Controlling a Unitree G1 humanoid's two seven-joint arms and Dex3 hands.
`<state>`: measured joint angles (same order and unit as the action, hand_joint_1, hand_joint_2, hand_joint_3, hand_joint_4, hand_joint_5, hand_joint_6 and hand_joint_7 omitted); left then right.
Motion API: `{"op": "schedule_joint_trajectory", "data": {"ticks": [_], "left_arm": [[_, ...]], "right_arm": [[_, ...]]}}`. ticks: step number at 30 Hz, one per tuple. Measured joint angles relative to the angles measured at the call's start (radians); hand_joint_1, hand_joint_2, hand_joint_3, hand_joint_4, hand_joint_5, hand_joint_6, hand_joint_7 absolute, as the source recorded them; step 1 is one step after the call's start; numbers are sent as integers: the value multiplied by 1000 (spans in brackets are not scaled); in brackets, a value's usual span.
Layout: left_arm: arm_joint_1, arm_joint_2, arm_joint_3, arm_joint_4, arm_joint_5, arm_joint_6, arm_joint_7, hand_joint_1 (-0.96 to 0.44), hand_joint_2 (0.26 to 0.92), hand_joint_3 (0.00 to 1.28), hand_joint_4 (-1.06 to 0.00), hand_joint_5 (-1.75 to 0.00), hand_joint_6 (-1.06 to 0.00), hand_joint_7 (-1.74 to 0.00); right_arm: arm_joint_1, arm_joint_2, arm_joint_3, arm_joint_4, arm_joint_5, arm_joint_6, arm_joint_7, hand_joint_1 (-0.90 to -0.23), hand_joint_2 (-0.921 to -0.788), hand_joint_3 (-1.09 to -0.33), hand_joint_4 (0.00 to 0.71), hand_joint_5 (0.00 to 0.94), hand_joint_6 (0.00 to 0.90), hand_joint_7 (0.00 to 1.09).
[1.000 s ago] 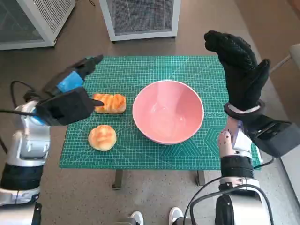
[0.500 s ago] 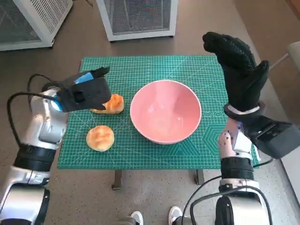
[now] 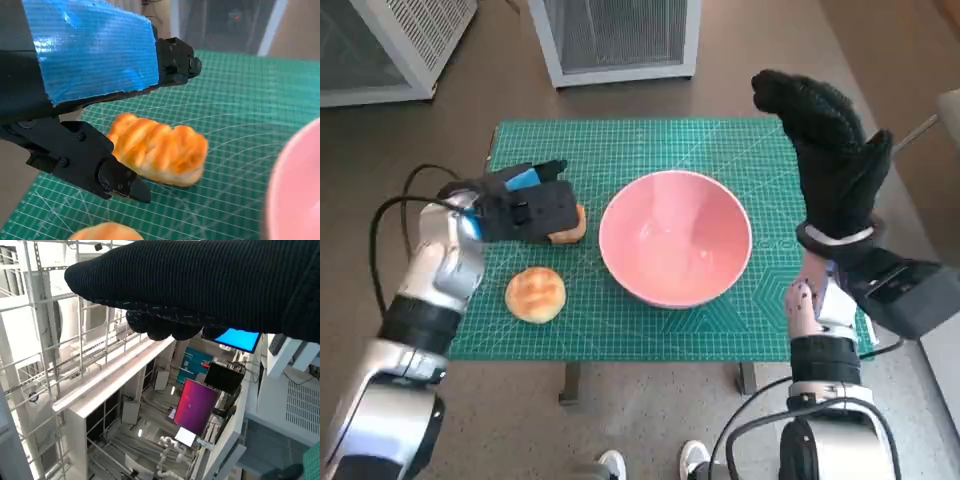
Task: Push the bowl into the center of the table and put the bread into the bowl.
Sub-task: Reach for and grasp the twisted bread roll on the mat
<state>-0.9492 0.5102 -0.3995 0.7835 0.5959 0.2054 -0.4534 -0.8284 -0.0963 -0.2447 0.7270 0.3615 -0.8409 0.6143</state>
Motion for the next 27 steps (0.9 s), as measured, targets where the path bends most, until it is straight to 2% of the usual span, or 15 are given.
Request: {"op": "schedule_joint_trajectory", "data": {"ticks": [8,14,19,24,26,27], "left_arm": [[-65,-44,-44,188,26,-30,32,-117,742,7,-44,-13,-185,-23],[-92,-70,-64,311,31,-70,69,-90,757,13,-92,-20,-249,-42],[-95,-83,-61,381,26,-108,132,-12,800,27,-223,-19,-400,-57],[-94,-86,-62,426,27,-160,216,5,838,36,-367,-28,-541,-71],[-94,-86,-67,438,33,-178,243,7,856,35,-472,-39,-613,-85],[-94,-86,-71,444,36,-188,257,7,868,34,-579,-64,-672,-101]], "right_arm": [[3,-1,-1,0,16,7,0,-528,-921,-590,240,9,38,544],[4,-2,-1,-2,20,9,0,-518,-921,-587,241,8,43,545],[7,-2,1,-8,27,17,0,-516,-921,-585,245,9,44,545],[11,-2,7,-19,29,25,0,-515,-921,-584,248,9,45,544],[12,-2,8,-22,30,26,0,-515,-921,-583,248,9,45,543],[12,-2,8,-23,30,27,0,-515,-921,-583,248,9,45,543]]}}
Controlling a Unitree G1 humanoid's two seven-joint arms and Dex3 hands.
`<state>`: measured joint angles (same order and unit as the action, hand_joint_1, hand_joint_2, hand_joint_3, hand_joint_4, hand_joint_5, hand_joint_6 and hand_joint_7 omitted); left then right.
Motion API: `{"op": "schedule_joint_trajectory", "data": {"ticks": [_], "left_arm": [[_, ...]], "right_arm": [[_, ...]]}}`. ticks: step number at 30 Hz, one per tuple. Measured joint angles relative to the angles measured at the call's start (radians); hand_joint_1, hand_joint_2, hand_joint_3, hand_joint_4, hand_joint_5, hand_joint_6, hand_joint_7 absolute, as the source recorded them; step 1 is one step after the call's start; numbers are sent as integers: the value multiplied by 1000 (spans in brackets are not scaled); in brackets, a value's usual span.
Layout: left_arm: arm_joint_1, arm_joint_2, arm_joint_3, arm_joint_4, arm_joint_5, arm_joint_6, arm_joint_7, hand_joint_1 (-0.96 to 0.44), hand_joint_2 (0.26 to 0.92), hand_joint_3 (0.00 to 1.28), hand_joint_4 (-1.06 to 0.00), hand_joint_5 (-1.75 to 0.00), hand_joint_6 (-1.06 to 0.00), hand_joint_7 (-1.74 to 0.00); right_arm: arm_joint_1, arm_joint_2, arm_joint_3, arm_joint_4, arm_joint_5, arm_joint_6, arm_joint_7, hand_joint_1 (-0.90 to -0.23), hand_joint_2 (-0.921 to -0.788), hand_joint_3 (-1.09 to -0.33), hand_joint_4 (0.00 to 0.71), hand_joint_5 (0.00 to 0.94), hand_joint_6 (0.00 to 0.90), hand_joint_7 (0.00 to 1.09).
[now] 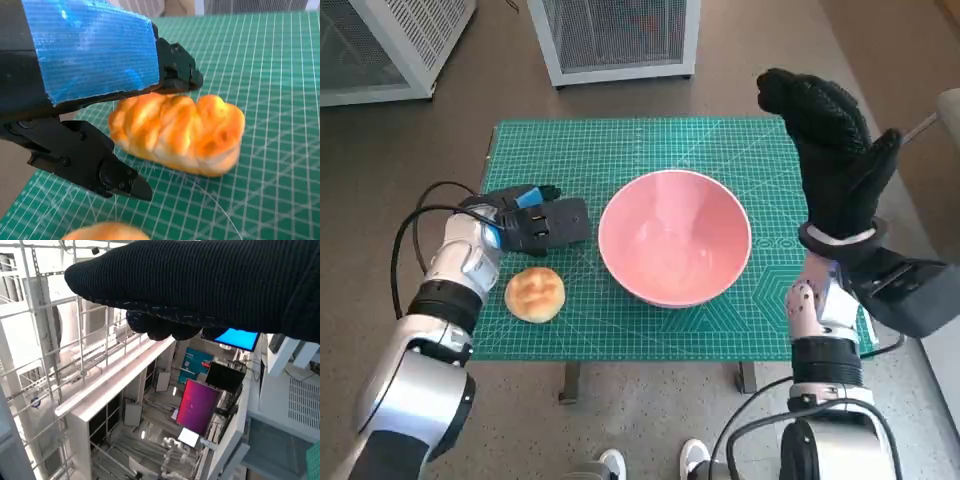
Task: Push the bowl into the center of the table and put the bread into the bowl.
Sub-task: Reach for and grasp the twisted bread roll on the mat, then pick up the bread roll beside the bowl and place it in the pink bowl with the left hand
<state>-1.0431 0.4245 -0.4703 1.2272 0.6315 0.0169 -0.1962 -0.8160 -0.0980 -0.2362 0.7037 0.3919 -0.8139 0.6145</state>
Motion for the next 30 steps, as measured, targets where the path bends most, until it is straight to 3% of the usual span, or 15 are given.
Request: {"op": "schedule_joint_trajectory", "data": {"ticks": [1,2,4,7,13,19,30], "left_arm": [[0,0,-4,5,4,-9,13,8,876,33,-649,-79,-711,-112],[0,0,-8,8,8,-16,23,5,892,70,-642,-487,-645,-527],[0,1,-17,10,20,-28,39,3,906,97,-641,-858,-594,-864],[0,4,-25,9,30,-42,53,2,916,89,-655,-1131,-610,-1026],[0,13,-25,-4,30,-60,57,1,919,67,-651,-1226,-665,-1087],[0,39,1,-70,17,-83,64,1,920,60,-665,-1131,-664,-1190],[40,124,116,-385,-47,-98,65,2,918,49,-710,-1139,-651,-1151]], "right_arm": [[0,0,0,-2,0,1,0,-515,-921,-583,248,9,45,543],[1,0,1,-3,1,2,0,-517,-921,-582,249,9,46,543],[1,0,0,-5,1,7,0,-518,-921,-577,250,9,47,542],[2,0,0,-7,3,11,2,-520,-921,-572,251,9,49,540],[4,0,0,-12,10,17,12,-517,-921,-566,253,8,55,537],[7,0,0,-17,28,20,20,-512,-921,-560,253,7,57,535],[9,3,1,-20,42,30,37,-507,-921,-538,260,8,65,533]]}}
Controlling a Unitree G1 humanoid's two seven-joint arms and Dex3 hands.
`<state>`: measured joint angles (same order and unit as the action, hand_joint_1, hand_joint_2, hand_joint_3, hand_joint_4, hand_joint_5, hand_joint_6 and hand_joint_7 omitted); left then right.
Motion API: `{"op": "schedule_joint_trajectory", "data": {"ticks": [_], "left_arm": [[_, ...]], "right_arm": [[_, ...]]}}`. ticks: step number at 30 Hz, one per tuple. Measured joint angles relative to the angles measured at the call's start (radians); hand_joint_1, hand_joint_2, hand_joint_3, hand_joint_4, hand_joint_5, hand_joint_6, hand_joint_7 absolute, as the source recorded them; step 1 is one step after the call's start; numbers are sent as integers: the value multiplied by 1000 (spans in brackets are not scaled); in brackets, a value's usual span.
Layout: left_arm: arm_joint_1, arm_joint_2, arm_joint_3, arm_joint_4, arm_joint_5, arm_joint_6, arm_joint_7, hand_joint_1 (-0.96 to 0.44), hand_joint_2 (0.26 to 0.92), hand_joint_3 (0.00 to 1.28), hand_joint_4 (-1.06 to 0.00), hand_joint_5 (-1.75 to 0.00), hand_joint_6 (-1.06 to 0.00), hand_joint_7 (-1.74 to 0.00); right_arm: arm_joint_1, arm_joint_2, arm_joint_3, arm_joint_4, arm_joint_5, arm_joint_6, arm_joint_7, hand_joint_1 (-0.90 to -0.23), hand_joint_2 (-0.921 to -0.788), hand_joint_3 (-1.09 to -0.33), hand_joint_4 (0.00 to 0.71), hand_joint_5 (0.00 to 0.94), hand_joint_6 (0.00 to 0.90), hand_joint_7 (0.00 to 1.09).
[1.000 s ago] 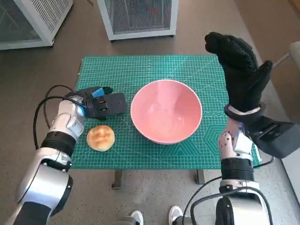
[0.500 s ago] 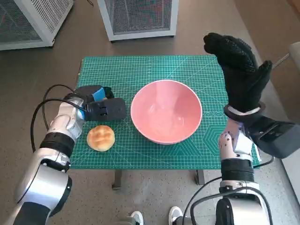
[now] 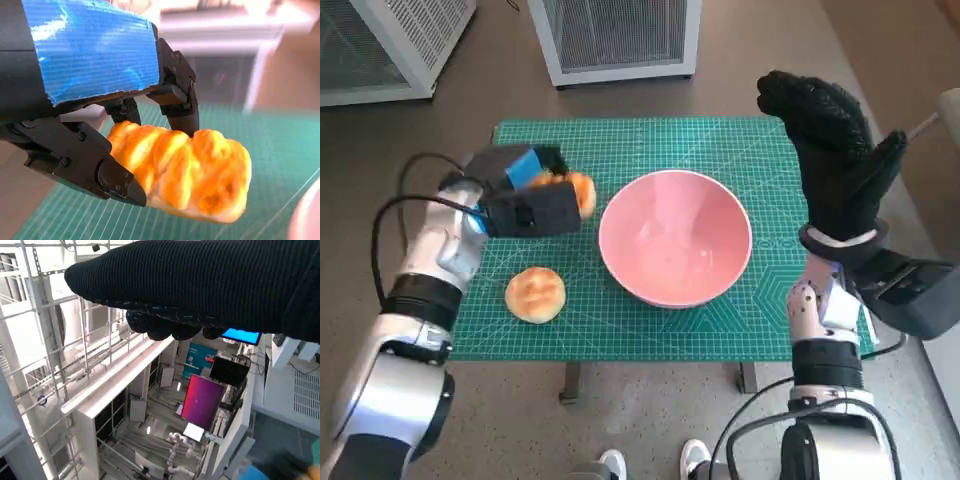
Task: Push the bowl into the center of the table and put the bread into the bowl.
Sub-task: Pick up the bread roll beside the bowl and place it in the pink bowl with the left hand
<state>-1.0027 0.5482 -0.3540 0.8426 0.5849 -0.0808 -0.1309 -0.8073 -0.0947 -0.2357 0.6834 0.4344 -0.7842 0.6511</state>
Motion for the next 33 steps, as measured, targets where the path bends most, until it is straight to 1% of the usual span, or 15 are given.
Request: {"op": "schedule_joint_trajectory", "data": {"ticks": [6,13,17,21,26,33], "left_arm": [[69,28,71,-233,-26,33,-23,2,916,40,-734,-1140,-660,-1114],[156,33,134,-499,-42,93,-51,2,910,30,-770,-1121,-673,-1082],[195,20,149,-648,-42,128,-62,2,905,26,-793,-1094,-680,-1076],[222,-14,152,-782,-42,145,-75,3,902,23,-809,-1071,-685,-1073],[227,-48,128,-841,-43,113,-95,3,901,21,-807,-1060,-695,-1075],[230,-72,72,-813,-43,26,-141,2,918,37,-754,-1144,-641,-1108]], "right_arm": [[0,1,0,-3,2,4,1,-506,-921,-523,262,7,71,533],[2,1,0,-16,4,9,4,-512,-921,-509,264,7,78,531],[3,1,-1,-23,5,14,5,-515,-921,-498,269,8,86,532],[10,2,0,-33,10,23,6,-515,-921,-494,271,8,90,533],[18,8,2,-43,12,33,6,-516,-921,-492,272,8,89,532],[32,8,2,-58,12,40,6,-516,-921,-491,272,7,89,530]]}}
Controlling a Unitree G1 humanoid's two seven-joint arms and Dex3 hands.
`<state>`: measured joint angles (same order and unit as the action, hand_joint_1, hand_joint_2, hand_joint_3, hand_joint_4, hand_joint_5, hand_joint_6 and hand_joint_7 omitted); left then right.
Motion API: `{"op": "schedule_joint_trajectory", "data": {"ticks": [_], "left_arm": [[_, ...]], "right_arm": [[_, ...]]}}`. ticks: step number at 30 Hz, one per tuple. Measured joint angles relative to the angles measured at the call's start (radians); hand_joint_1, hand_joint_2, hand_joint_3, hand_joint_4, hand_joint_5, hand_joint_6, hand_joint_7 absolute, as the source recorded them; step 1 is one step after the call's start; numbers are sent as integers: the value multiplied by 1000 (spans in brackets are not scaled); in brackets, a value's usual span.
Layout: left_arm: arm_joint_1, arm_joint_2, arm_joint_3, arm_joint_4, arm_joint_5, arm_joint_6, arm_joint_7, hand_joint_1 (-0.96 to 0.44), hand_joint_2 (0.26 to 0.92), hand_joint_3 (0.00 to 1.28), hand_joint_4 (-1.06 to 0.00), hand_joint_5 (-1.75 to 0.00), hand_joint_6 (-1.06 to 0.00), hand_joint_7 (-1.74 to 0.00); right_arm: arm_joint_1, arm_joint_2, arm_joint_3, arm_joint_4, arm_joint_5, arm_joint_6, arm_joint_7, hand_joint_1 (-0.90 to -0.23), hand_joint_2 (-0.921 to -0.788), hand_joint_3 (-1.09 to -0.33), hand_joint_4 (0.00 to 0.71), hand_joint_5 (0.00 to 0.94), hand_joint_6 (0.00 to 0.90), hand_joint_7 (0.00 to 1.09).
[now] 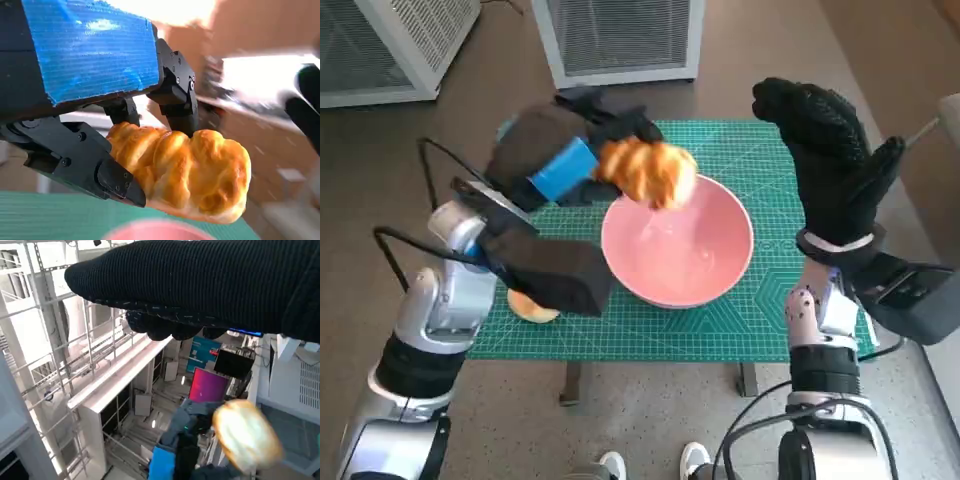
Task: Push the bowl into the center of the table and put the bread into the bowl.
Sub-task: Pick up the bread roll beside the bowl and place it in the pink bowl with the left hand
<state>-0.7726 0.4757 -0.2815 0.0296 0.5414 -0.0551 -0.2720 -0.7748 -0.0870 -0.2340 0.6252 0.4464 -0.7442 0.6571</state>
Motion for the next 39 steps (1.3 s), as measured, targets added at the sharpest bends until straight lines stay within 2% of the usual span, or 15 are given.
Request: {"op": "schedule_joint_trajectory", "data": {"ticks": [10,17,19,21,22,23,24,26,30,31,32,35,39], "left_arm": [[6,-46,-67,91,9,-71,-34,2,919,69,-672,-1235,-645,-1105],[6,-70,-86,163,17,-98,-34,2,905,77,-712,-1225,-651,-1068],[6,-76,-97,183,32,-98,-34,1,912,73,-719,-1213,-626,-1094],[8,-80,-102,192,40,-97,-35,1,916,121,-675,-1260,-544,-1168],[10,-81,-103,192,43,-96,-37,2,892,121,-583,-1030,-478,-979],[12,-82,-103,191,44,-95,-40,3,886,115,-566,-916,-471,-882],[14,-82,-103,187,45,-92,-44,4,882,96,-557,-723,-473,-716],[16,-82,-103,180,48,-86,-49,4,884,65,-559,-497,-486,-522],[18,-82,-103,172,51,-79,-55,5,888,43,-567,-369,-498,-412],[19,-82,-103,169,51,-78,-56,-109,862,41,-383,-249,-365,-323],[25,-78,-103,150,61,-62,-68,-201,847,40,-264,-169,-276,-263],[44,-64,-104,78,93,-8,-118,-333,833,35,-114,-66,-169,-188],[65,-47,-97,2,116,56,-168,-427,833,28,-29,-14,-117,-146]], "right_arm": [[14,-3,0,-17,-1,10,-2,-518,-921,-483,279,8,98,529],[21,-5,1,-30,-13,11,-12,-507,-921,-483,282,8,101,525],[22,-5,1,-33,-18,11,-16,-507,-921,-483,283,8,102,524],[23,-5,2,-34,-19,11,-17,-508,-921,-483,283,8,102,523],[24,-5,2,-34,-20,11,-18,-508,-921,-483,283,7,102,523],[24,-5,3,-34,-20,11,-19,-508,-921,-483,283,7,102,523],[25,-5,3,-34,-20,10,-19,-509,-921,-483,283,7,102,522],[25,-5,3,-34,-21,10,-20,-509,-921,-483,283,7,103,521],[25,-5,3,-35,-21,10,-21,-509,-921,-483,283,6,103,520],[25,-5,3,-35,-20,10,-21,-509,-921,-483,283,6,103,520],[26,-5,3,-36,-20,10,-22,-508,-921,-483,283,6,103,520],[29,-4,6,-39,-22,10,-28,-508,-921,-484,283,6,102,519],[35,-5,8,-41,-24,10,-37,-511,-921,-486,283,5,93,514]]}}
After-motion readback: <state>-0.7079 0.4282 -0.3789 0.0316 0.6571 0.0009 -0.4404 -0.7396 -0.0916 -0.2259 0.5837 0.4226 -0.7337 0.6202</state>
